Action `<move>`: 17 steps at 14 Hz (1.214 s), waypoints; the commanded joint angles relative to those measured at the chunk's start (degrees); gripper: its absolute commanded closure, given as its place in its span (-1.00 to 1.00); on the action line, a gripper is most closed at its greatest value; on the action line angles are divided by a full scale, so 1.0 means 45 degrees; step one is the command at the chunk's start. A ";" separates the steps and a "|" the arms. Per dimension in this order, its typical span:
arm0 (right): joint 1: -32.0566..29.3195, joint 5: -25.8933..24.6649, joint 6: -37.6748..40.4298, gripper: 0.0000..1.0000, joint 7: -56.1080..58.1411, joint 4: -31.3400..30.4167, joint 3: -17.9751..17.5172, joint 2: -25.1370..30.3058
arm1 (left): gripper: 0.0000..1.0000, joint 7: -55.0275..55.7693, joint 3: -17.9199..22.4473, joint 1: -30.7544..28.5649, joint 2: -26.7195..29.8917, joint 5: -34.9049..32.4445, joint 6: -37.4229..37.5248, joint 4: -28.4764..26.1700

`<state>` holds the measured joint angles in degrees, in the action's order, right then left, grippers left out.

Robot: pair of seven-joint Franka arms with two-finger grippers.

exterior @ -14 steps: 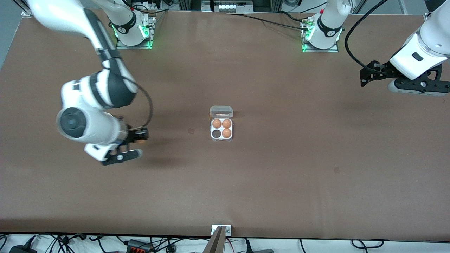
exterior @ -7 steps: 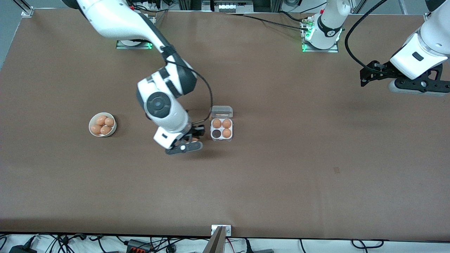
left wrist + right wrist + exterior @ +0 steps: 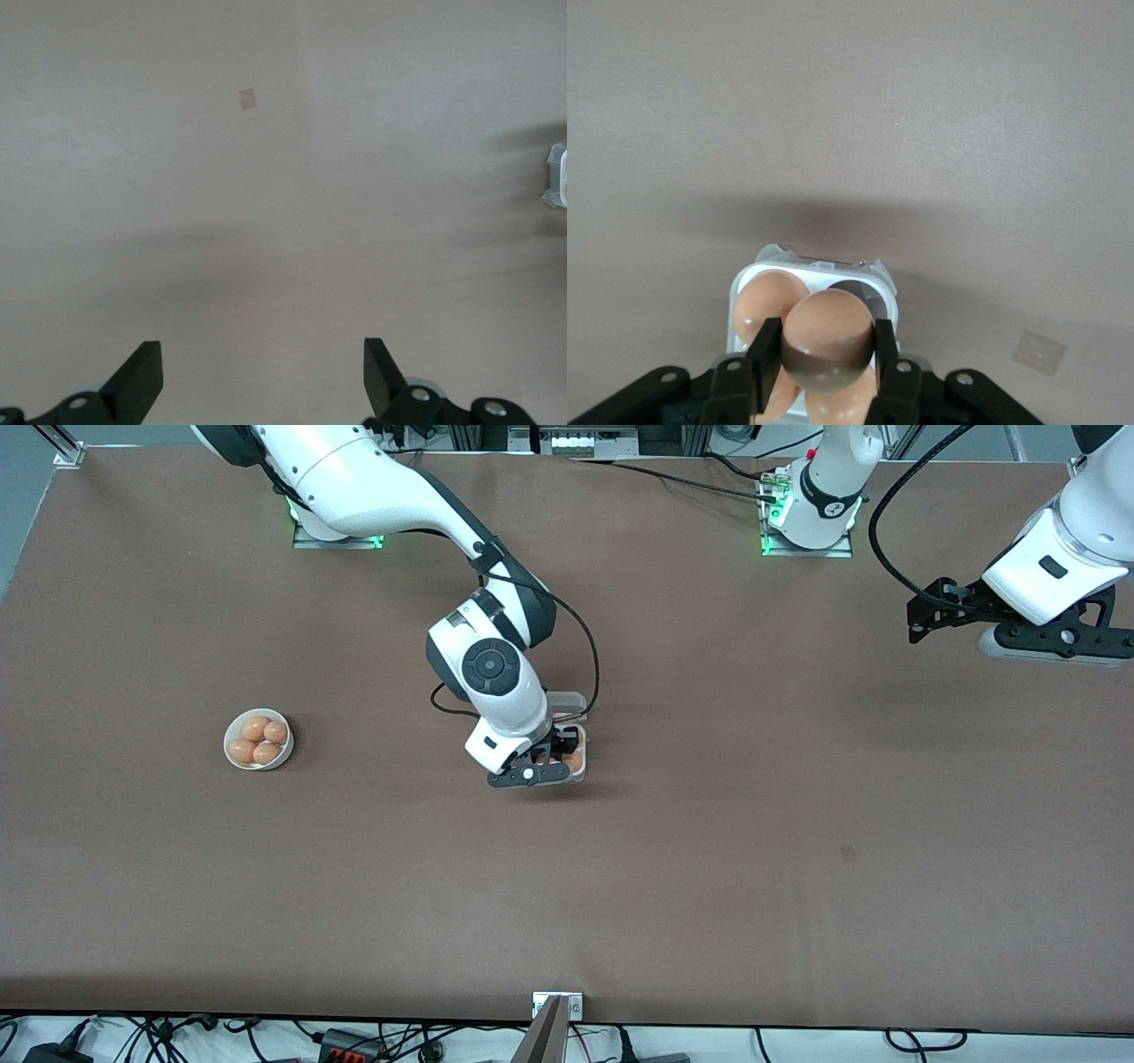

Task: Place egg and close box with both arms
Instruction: 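Lower the egg into the empty slot and open the right gripper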

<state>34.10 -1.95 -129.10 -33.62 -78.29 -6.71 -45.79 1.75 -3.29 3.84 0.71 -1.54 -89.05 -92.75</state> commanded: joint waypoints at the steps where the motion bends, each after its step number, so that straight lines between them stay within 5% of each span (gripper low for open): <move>1: 0.0058 -0.0446 0.0016 0.54 -0.0224 0.0075 0.0125 -0.0040 | -1.00 -0.0134 -0.0011 0.0006 -0.0158 0.0068 0.0180 0.0396; 8: 0.0292 -0.0954 -0.0023 0.54 -0.0478 0.0074 0.0125 -0.0547 | -1.00 -0.0134 -0.0011 0.0026 -0.0158 0.0068 0.0180 0.0396; 9: 0.0293 -0.0915 -0.0023 0.10 -0.0478 0.0074 0.0125 -0.0528 | -1.00 -0.0134 -0.0011 0.0026 -0.0158 0.0068 0.0180 0.0396; 10: 0.0235 -0.0895 0.0016 -0.99 -0.0652 0.0132 0.0144 -0.0451 | -1.00 -0.0173 0.0008 0.0026 -0.0158 0.0088 0.0160 0.0396; 14: -0.0117 -0.0875 0.0832 -1.00 -0.0829 0.0211 0.0573 0.0991 | -1.00 -0.0173 0.0027 -0.0013 -0.0177 0.0205 0.0199 0.0396; 17: -0.0137 -0.0953 0.1537 -1.00 -0.0654 0.0172 0.1625 0.2086 | -1.00 -0.0289 0.0028 0.0006 -0.0236 0.0205 0.0219 0.0357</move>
<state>33.74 -5.00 -124.45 -36.15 -75.98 -1.50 -40.53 1.72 -3.27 3.84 0.66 -1.54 -89.04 -92.74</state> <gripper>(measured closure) 0.000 0.000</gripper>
